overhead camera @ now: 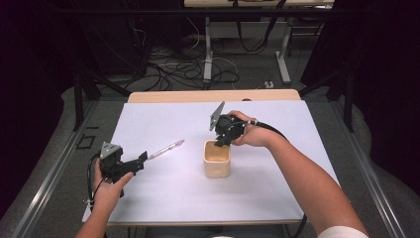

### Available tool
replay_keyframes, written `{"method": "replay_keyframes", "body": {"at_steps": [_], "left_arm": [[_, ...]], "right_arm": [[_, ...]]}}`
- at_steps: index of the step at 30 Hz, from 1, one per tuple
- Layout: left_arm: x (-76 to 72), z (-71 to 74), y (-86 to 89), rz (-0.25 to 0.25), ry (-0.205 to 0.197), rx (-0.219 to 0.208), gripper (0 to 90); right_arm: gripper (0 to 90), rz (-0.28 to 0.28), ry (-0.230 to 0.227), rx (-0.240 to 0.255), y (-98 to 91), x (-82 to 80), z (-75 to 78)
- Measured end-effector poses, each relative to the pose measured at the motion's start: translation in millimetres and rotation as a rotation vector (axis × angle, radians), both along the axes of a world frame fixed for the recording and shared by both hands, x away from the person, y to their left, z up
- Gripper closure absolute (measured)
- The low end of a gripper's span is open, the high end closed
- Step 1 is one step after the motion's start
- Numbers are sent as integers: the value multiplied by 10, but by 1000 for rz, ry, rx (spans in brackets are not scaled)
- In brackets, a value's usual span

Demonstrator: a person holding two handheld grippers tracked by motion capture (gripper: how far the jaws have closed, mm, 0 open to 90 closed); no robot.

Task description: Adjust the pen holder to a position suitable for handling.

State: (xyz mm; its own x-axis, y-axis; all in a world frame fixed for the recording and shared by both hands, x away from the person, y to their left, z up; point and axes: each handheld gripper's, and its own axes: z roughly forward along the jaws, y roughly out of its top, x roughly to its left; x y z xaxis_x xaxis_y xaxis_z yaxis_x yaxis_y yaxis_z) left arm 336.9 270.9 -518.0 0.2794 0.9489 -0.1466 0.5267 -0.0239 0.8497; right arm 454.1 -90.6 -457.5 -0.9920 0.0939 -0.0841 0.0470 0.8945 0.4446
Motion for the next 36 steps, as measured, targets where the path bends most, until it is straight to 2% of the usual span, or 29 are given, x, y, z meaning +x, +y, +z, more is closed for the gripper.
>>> {"method": "replay_keyframes", "body": {"at_steps": [8, 13, 18, 21, 26, 31, 32, 34, 36], "left_arm": [[6, -5, -5, -4, 1, 2, 34], [6, -5, -4, -3, 1, 3, 34], [0, -8, -7, 0, 7, -2, 34], [1, -8, -9, -2, 4, 1, 34], [-5, 0, -17, -3, 3, 5, 34], [-2, -5, -26, -5, 9, 6, 35], [-2, -5, -26, -6, 11, 5, 35], [-2, -3, -27, -7, 13, 5, 40], [-3, -1, -29, -8, 14, 4, 43]], "right_arm": [[840, 36, -13, 16, -11, 15, -10], [827, 27, -16, 18, -11, 3, -12], [633, 10, -33, 84, -27, -40, 67], [560, -30, -51, 91, -42, -95, 117], [489, -95, -78, 85, -84, -187, 185], [425, -179, -58, 150, -158, -270, 278], [402, -219, -56, 165, -174, -292, 297], [367, -259, -68, 195, -216, -322, 335], [293, -281, -93, 207, -259, -352, 360]]}}
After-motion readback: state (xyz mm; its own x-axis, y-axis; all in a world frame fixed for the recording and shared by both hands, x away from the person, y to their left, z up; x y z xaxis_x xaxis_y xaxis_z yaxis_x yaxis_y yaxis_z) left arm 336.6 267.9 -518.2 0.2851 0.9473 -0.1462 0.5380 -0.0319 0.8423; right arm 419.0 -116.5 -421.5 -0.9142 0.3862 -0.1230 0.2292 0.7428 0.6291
